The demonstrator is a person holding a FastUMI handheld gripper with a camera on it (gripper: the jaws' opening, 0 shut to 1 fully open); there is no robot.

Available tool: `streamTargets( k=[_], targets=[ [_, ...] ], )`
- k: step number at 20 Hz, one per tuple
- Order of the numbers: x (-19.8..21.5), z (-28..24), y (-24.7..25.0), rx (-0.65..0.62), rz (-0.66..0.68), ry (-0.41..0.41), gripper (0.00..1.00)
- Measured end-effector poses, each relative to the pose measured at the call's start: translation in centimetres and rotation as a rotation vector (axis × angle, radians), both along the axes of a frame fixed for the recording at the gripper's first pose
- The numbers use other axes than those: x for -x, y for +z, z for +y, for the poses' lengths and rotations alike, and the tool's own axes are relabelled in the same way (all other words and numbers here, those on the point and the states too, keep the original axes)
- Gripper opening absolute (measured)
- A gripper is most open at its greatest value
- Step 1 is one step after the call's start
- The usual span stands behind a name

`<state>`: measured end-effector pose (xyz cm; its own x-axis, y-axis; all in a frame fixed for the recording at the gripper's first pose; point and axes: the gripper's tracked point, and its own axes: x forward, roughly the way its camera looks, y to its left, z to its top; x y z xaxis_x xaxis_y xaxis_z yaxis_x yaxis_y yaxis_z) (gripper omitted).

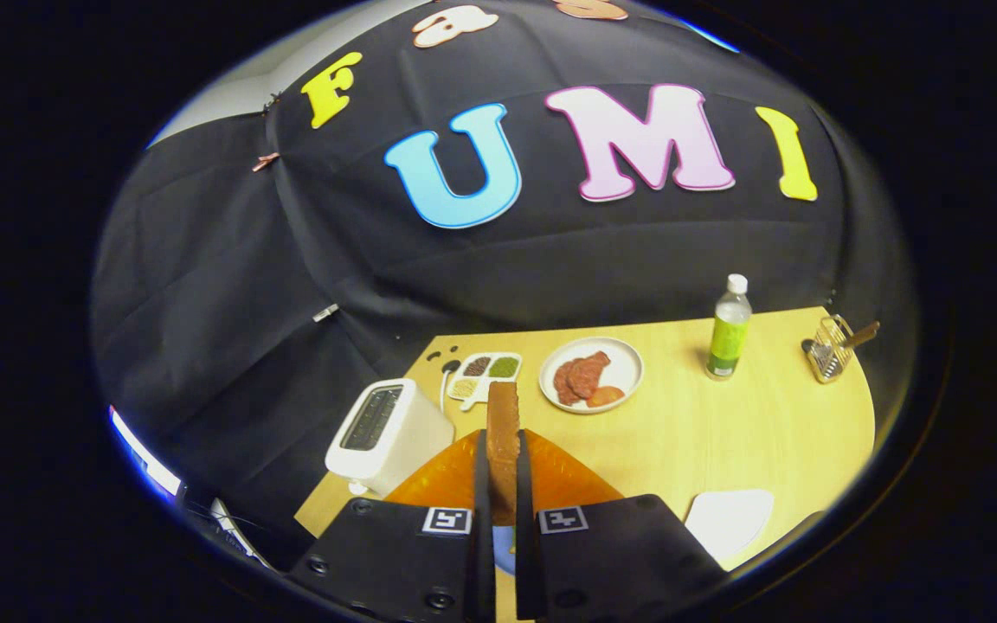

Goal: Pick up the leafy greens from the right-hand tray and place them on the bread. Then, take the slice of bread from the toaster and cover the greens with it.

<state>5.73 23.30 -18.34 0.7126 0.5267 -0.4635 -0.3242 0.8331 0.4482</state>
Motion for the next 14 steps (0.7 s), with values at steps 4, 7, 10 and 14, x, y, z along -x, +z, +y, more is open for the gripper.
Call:
streamTargets(
  k=[4, 7, 10, 14],
  targets=[
    [1.4, 0.1, -5.2, -0.044, 0.091, -0.053, 0.14],
    [2.3, 1.2, -8.0, -0.080, 0.143, -0.065, 0.14],
    [2.9, 2.5, -10.0, -0.141, 0.203, -0.085, 0.14],
    [2.8, 3.6, -13.4, -0.198, 0.274, -0.116, 0.13]
  ],
)
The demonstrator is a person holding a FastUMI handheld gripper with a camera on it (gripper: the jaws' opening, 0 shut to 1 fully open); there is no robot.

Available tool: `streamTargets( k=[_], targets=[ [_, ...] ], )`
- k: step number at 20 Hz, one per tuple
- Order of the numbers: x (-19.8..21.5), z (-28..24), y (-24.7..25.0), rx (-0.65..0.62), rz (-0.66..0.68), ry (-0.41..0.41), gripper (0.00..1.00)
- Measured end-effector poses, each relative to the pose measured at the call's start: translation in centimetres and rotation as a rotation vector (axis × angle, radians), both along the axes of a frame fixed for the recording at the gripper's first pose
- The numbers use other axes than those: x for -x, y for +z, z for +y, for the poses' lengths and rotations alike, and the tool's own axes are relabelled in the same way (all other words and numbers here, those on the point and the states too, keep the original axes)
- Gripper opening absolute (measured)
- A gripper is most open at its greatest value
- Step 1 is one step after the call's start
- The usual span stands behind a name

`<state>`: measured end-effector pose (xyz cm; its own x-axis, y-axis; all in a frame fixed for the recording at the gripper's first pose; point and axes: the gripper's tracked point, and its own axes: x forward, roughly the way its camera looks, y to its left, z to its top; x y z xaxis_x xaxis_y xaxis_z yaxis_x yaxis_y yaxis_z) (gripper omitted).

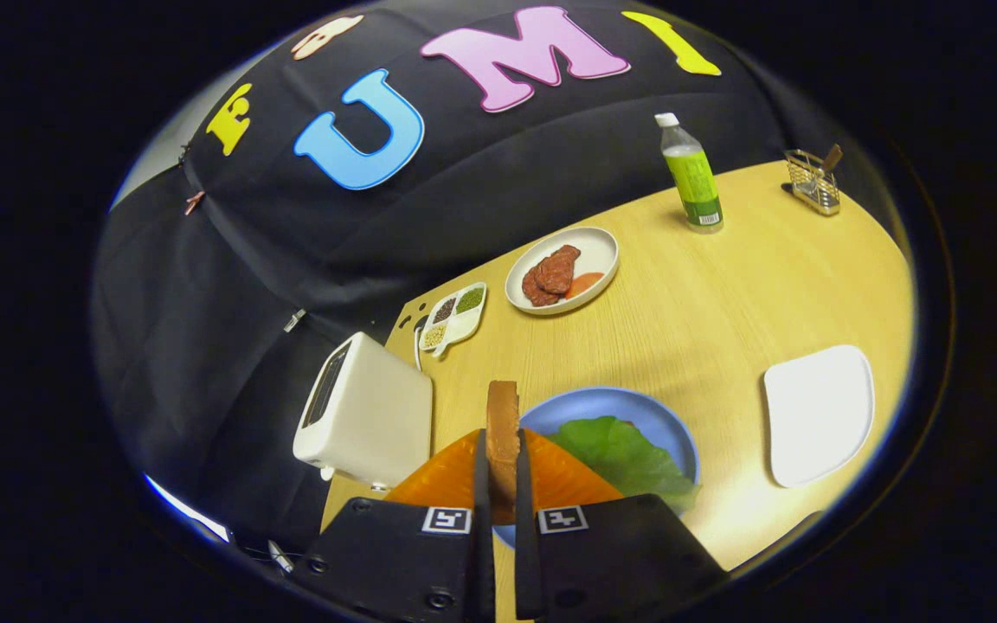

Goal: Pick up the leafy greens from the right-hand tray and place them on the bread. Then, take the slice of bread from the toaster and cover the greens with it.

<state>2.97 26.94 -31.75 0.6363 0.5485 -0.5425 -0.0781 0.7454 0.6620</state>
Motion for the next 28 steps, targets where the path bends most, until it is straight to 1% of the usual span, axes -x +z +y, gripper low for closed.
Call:
streamTargets(
  k=[2, 4, 6, 9, 11, 12, 16, 17, 18, 19, 21, 23, 24, 25, 28],
  targets=[
    [0.0, -0.5, -1.8, -0.007, 0.035, -0.035, 0.14],
    [0.2, -1.0, -3.3, 0.000, 0.052, -0.053, 0.14],
    [0.2, -1.9, -4.5, 0.014, 0.064, -0.064, 0.14],
    [0.4, -2.3, -5.7, 0.005, 0.088, -0.055, 0.14],
    [0.5, -3.0, -6.0, 0.008, 0.105, -0.054, 0.19],
    [0.4, -3.5, -6.6, 0.034, 0.117, -0.064, 0.22],
    [0.8, -5.6, -8.1, 0.118, 0.136, -0.078, 0.50],
    [0.9, -6.0, -8.1, 0.125, 0.133, -0.083, 0.57],
    [1.0, -6.3, -7.9, 0.126, 0.129, -0.084, 0.61],
    [0.9, -6.5, -7.7, 0.125, 0.121, -0.084, 0.68],
    [0.9, -7.1, -7.0, 0.118, 0.101, -0.085, 0.84],
    [0.7, -8.2, -6.2, 0.131, 0.070, -0.094, 0.91],
    [0.7, -8.9, -5.6, 0.145, 0.053, -0.101, 0.91],
    [0.5, -9.7, -4.9, 0.156, 0.025, -0.106, 0.96],
    [-0.1, -12.6, -1.6, 0.232, -0.087, -0.109, 0.98]
  ],
)
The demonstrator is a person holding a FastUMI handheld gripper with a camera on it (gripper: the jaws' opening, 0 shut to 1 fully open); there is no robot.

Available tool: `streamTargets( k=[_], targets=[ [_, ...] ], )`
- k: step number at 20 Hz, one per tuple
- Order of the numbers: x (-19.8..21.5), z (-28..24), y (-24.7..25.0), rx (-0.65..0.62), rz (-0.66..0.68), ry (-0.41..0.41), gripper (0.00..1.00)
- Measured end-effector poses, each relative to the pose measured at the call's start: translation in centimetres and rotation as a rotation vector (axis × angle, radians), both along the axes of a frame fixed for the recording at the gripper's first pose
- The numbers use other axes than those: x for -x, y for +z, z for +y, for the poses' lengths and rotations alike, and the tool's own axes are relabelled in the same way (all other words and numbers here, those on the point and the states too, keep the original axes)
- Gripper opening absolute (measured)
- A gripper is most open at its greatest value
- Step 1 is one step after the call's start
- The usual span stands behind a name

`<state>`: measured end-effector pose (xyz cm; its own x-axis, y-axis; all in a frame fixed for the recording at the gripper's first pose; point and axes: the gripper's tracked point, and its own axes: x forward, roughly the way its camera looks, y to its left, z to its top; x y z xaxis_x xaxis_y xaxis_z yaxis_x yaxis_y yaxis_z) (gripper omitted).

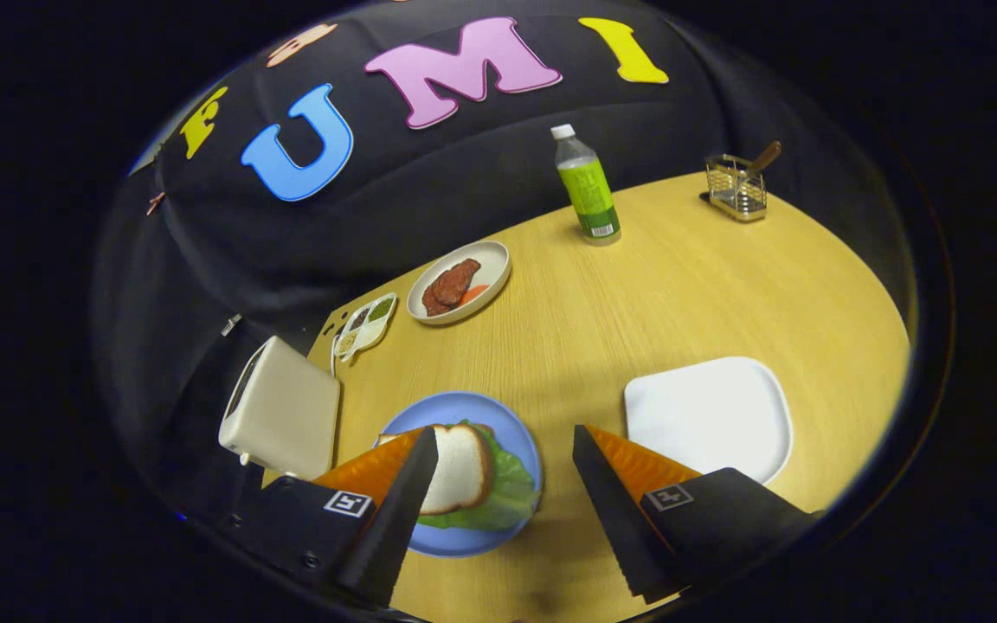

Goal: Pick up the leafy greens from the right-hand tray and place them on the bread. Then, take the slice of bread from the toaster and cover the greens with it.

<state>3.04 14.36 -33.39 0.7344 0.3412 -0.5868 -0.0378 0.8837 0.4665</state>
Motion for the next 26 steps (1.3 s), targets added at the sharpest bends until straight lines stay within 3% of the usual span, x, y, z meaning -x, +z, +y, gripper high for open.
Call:
streamTargets(
  k=[8, 17, 20, 26],
  targets=[
    [-0.4, -4.8, 14.9, 0.125, -0.364, 0.018, 0.98],
    [0.9, -5.2, 28.2, 0.303, -0.666, 0.059, 0.99],
    [1.6, -4.1, 30.1, 0.294, -0.710, 0.057, 0.99],
    [2.4, -3.7, 29.0, 0.290, -0.689, 0.053, 0.98]
  ],
)
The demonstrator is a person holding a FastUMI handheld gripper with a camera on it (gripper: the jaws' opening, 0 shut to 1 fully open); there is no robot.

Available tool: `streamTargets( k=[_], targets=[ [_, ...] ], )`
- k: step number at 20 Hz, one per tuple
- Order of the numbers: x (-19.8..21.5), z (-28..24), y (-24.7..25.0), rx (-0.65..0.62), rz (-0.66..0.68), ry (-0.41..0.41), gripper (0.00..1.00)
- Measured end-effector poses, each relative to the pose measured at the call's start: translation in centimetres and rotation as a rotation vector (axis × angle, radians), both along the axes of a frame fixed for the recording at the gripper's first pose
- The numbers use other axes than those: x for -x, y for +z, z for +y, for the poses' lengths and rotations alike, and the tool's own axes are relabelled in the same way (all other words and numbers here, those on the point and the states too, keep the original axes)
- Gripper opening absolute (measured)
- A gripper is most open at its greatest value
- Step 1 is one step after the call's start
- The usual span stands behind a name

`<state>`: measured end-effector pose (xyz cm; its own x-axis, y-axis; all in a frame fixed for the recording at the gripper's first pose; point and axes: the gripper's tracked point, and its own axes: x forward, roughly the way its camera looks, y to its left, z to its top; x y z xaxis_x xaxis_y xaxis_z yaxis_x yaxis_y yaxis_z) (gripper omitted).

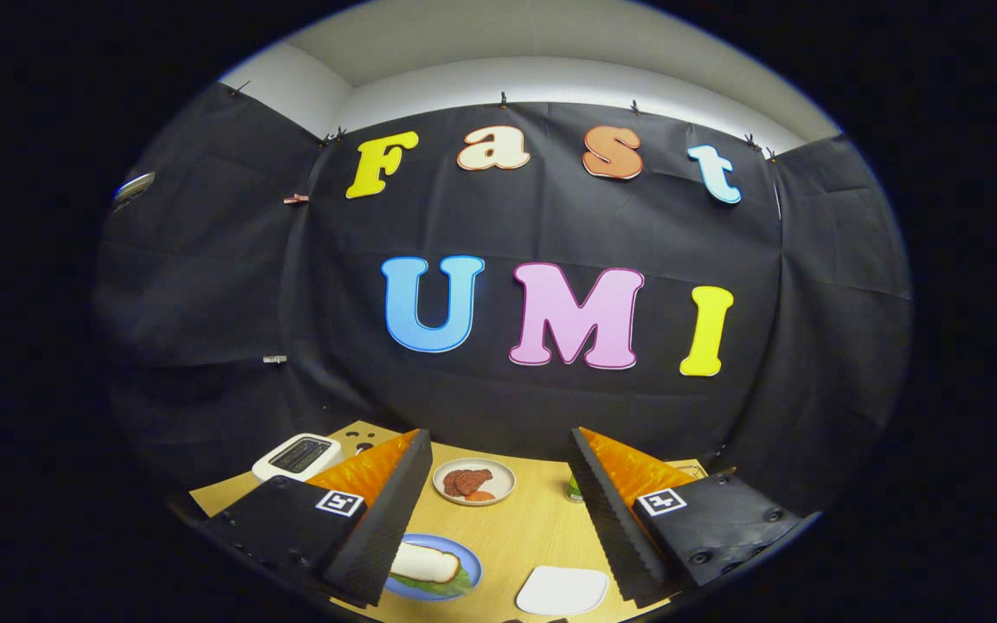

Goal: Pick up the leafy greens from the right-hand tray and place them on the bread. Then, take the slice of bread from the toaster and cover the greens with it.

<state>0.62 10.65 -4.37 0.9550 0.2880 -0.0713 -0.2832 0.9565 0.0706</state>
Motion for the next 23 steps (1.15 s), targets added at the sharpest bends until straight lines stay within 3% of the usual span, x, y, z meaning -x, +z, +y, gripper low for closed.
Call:
streamTargets(
  k=[23],
  targets=[
    [-1.4, 0.6, -0.4, 0.016, 0.022, -0.008, 0.98]
  ],
)
